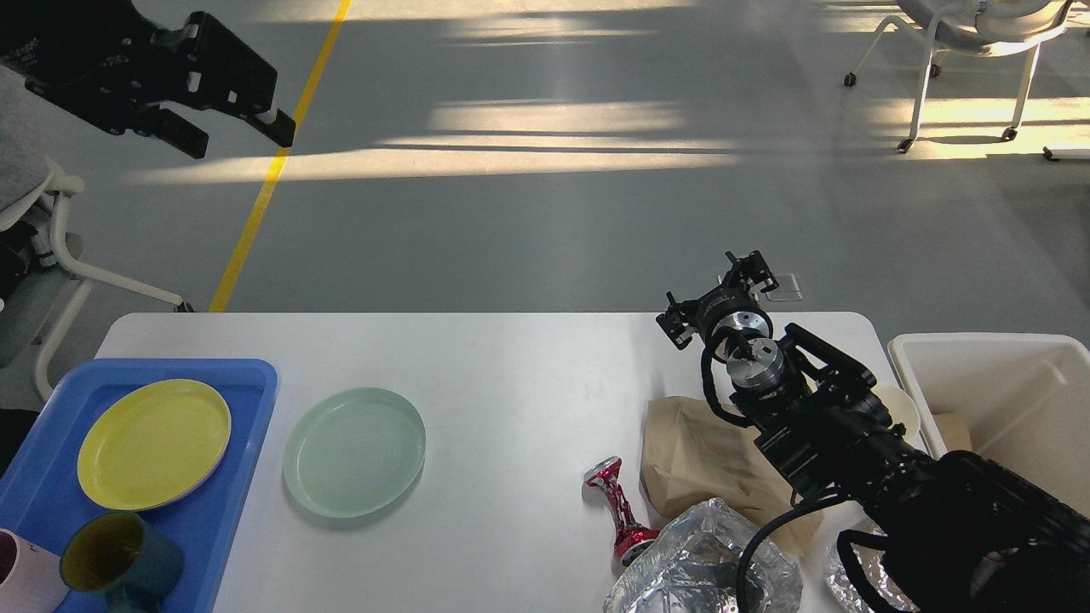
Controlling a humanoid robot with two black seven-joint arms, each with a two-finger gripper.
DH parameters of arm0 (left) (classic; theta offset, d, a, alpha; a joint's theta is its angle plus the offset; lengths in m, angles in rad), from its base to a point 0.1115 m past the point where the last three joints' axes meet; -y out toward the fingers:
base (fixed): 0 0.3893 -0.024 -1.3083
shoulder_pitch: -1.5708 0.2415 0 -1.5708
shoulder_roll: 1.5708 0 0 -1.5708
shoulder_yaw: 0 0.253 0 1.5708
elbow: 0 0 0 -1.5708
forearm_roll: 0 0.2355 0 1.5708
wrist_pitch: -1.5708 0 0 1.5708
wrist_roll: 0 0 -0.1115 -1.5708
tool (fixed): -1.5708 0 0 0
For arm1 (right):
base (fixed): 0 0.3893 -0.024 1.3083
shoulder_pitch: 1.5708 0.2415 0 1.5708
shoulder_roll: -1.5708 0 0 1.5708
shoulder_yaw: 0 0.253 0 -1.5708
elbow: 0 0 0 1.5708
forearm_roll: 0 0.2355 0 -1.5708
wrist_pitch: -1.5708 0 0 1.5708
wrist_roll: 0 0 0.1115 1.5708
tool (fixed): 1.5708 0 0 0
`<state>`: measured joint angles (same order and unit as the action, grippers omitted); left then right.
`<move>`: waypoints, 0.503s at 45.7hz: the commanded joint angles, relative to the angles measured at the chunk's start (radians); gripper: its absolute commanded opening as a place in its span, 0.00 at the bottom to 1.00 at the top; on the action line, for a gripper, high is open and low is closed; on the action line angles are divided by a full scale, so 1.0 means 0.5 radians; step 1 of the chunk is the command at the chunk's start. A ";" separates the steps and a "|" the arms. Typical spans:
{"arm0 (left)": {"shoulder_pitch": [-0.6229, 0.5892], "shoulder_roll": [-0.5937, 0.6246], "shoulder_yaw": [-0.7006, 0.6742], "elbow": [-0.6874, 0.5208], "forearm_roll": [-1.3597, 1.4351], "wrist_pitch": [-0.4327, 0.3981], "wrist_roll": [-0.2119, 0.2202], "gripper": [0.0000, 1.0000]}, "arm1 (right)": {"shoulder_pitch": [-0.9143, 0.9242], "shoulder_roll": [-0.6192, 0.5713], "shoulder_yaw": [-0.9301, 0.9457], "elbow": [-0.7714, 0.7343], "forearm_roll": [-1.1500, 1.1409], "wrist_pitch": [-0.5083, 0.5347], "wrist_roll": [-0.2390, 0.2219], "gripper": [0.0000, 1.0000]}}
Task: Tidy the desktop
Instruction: 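Raise the left gripper away from the placed cup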
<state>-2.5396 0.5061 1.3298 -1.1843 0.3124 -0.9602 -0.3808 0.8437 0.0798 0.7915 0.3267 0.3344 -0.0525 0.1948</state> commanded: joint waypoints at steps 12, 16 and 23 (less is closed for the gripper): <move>0.348 -0.178 0.003 -0.037 -0.057 0.001 0.001 0.85 | 0.000 0.000 0.000 0.000 0.000 0.001 0.000 1.00; 0.557 -0.193 0.028 -0.086 -0.057 0.001 0.013 0.84 | 0.000 0.000 0.000 0.000 0.000 0.001 0.000 1.00; 0.910 -0.199 0.102 -0.132 -0.054 0.395 0.025 0.84 | 0.000 0.000 0.000 0.000 0.000 0.001 0.000 1.00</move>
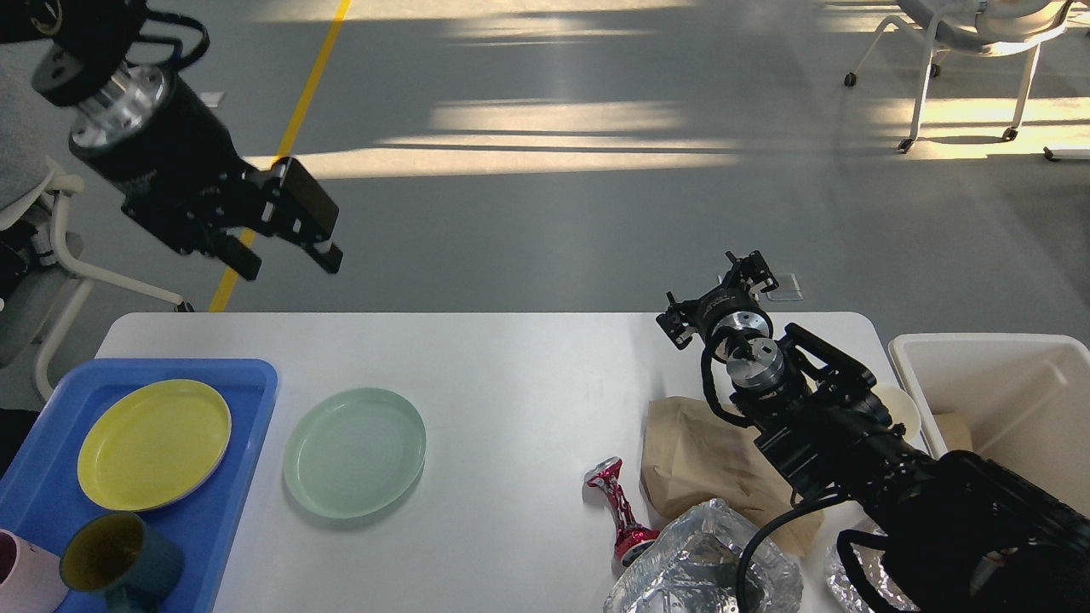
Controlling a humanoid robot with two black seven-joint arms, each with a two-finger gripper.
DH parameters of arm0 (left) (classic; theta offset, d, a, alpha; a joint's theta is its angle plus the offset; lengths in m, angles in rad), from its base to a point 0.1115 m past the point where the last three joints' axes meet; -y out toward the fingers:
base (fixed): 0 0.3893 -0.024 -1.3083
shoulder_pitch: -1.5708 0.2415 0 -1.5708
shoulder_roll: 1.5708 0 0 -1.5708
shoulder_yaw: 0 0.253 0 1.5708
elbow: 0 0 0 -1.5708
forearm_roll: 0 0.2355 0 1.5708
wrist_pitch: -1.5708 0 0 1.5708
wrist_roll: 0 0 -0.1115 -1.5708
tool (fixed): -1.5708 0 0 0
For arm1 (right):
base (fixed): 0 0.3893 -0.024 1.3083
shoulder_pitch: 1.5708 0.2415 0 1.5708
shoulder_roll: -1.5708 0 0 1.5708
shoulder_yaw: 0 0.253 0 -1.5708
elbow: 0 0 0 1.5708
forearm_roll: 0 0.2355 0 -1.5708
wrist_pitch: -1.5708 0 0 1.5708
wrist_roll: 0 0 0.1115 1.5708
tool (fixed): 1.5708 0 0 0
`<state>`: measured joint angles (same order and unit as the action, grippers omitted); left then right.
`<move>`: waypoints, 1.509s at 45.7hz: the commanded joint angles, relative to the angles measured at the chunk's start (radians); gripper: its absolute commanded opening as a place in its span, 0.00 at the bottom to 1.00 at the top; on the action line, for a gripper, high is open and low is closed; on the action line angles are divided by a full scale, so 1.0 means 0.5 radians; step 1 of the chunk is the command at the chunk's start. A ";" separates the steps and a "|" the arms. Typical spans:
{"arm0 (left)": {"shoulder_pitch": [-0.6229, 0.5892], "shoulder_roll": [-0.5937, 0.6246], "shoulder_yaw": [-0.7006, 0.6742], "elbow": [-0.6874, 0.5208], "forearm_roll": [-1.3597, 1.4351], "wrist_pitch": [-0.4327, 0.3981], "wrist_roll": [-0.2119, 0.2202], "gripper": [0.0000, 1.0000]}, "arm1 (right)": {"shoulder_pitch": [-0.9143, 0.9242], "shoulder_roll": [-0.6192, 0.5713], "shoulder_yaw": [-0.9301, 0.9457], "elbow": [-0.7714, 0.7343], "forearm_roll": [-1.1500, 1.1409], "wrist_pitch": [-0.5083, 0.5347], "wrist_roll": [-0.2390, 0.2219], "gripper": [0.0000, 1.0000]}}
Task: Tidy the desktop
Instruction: 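Raise the left gripper away from the placed cup, then move the left gripper to the pale green plate's rim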
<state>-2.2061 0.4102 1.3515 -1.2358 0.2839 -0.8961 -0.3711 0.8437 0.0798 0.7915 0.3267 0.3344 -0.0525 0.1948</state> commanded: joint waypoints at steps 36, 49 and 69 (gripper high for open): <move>1.439 0.036 0.061 -0.087 -0.022 1.663 0.015 0.82 | 0.000 0.000 0.000 0.000 0.000 0.001 0.000 1.00; 1.574 0.029 0.055 -0.041 -0.301 1.731 0.015 0.82 | 0.000 0.000 0.000 0.000 0.000 0.001 0.000 1.00; 1.850 0.002 -0.153 0.073 -0.555 1.921 0.049 0.75 | 0.000 0.000 0.000 0.000 -0.003 0.001 0.000 1.00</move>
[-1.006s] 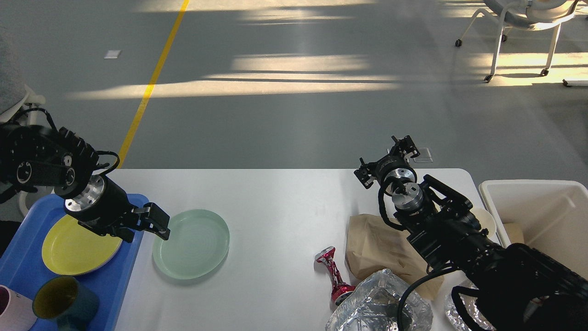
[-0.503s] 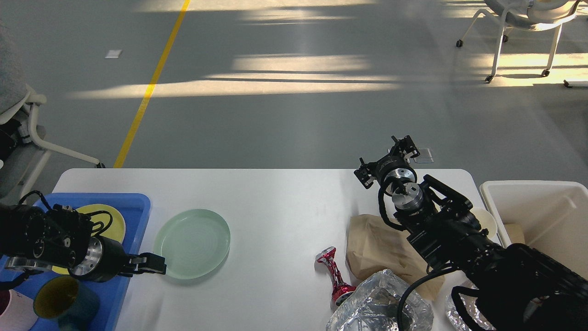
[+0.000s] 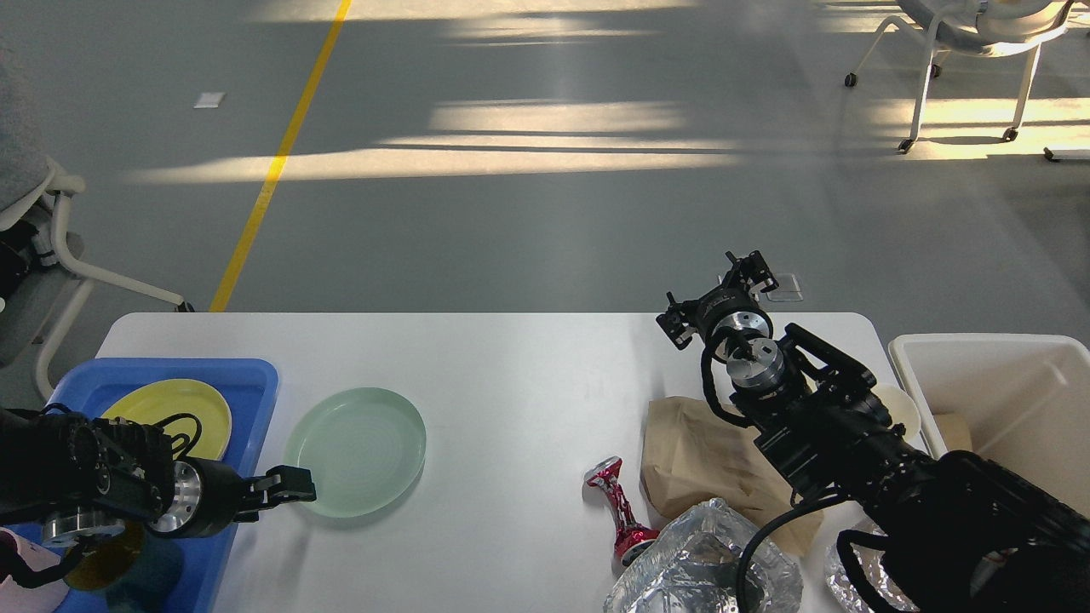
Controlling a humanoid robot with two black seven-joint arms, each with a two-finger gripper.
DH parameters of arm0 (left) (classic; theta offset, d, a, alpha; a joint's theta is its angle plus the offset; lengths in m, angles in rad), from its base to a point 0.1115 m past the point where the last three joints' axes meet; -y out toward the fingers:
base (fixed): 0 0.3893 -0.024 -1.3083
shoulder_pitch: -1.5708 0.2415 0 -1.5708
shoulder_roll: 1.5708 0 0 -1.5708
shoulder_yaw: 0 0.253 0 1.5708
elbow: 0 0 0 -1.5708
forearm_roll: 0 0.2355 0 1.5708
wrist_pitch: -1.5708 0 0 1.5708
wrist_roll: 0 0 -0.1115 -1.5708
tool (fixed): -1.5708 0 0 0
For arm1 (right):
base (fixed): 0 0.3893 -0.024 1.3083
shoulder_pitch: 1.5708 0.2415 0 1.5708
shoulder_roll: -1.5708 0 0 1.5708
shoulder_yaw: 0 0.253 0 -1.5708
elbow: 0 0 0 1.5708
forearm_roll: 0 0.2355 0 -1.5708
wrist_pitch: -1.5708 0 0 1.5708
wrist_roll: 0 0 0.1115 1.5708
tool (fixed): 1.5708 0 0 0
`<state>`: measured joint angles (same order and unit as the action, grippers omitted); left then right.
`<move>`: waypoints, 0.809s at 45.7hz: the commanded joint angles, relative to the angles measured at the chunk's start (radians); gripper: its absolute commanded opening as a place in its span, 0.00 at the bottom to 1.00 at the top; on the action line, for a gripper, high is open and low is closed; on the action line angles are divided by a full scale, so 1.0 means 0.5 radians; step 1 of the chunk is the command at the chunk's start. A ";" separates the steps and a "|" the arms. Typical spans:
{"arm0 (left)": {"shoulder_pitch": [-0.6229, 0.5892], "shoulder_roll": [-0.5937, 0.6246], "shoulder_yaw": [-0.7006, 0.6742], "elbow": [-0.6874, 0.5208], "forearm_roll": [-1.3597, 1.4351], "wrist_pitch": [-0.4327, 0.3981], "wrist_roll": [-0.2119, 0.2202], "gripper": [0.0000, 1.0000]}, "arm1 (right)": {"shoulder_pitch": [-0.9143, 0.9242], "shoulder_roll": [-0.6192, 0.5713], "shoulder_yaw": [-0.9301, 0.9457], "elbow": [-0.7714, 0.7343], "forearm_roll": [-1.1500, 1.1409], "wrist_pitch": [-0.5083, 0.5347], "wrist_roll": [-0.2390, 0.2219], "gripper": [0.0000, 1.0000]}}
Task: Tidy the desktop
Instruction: 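Move the left gripper to the pale green plate's rim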
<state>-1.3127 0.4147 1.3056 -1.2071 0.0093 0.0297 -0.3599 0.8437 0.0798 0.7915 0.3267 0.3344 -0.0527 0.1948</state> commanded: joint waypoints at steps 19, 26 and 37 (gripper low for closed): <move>0.168 -0.016 -0.178 0.153 -0.101 0.128 0.152 0.62 | 0.000 0.000 0.000 0.000 0.000 0.001 0.000 1.00; 0.177 -0.016 -0.178 0.205 -0.135 0.128 0.158 0.54 | 0.000 0.000 0.000 0.000 0.000 -0.002 0.000 1.00; 0.232 -0.035 -0.252 0.242 -0.135 0.125 0.220 0.44 | 0.000 0.000 0.000 0.000 0.000 -0.002 0.000 1.00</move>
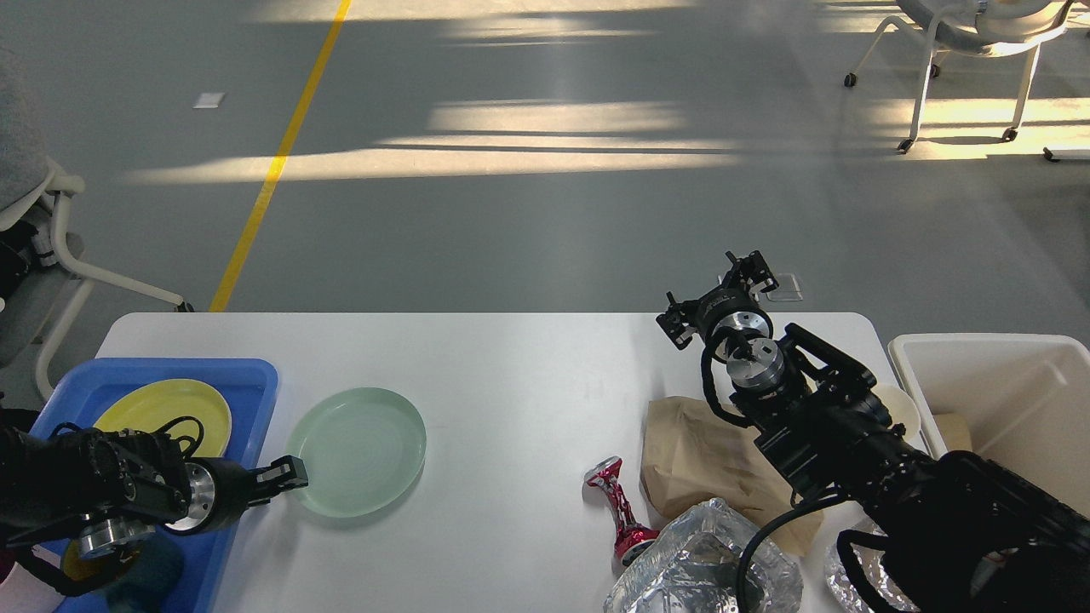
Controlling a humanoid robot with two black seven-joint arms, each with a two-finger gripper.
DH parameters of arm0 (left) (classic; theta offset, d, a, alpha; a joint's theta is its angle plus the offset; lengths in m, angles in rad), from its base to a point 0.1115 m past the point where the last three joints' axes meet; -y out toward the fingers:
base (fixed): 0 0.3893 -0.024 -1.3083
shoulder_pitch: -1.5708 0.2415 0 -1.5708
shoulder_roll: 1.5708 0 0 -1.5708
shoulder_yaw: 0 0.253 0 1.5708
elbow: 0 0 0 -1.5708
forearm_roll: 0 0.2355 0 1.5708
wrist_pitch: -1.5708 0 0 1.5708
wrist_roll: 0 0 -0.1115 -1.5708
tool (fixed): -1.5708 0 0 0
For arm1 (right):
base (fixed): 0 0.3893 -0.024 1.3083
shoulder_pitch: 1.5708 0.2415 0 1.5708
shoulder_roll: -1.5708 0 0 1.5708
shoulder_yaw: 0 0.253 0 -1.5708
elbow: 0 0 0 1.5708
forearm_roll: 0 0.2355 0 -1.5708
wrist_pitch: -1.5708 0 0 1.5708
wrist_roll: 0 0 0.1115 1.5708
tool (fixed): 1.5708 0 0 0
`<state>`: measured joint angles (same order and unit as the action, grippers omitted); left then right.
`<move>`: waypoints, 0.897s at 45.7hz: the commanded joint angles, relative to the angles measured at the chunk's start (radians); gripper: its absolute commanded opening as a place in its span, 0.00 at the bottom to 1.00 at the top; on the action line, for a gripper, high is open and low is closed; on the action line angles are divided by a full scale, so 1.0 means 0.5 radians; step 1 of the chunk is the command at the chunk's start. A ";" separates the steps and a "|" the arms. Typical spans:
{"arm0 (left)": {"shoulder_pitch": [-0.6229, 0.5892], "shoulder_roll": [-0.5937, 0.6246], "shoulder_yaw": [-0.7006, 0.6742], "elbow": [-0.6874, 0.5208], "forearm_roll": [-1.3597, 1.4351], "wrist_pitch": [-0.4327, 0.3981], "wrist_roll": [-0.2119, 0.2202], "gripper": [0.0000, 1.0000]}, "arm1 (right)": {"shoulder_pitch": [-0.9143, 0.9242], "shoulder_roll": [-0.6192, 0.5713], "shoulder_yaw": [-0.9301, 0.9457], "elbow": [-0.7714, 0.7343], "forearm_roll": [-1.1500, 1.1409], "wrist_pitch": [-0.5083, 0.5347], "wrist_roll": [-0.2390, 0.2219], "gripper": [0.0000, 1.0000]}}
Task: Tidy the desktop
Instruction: 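Move the left gripper to the pale green plate's rim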
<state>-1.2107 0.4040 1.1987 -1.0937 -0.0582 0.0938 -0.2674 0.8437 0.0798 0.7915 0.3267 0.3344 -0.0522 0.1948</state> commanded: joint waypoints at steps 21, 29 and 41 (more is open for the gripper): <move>0.071 -0.056 -0.115 0.037 0.000 0.000 0.157 0.20 | 0.000 0.000 0.000 0.000 0.000 0.000 0.000 1.00; 0.074 -0.056 -0.152 0.037 0.003 -0.007 0.249 0.14 | 0.000 0.000 0.000 0.000 0.000 0.000 0.000 1.00; 0.062 -0.056 -0.194 0.009 0.006 -0.046 0.320 0.00 | 0.000 0.000 0.000 0.000 0.000 -0.003 0.000 1.00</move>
<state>-1.1750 0.3754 1.1163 -1.0770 -0.0553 0.0807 -0.1238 0.8437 0.0797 0.7915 0.3267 0.3344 -0.0522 0.1948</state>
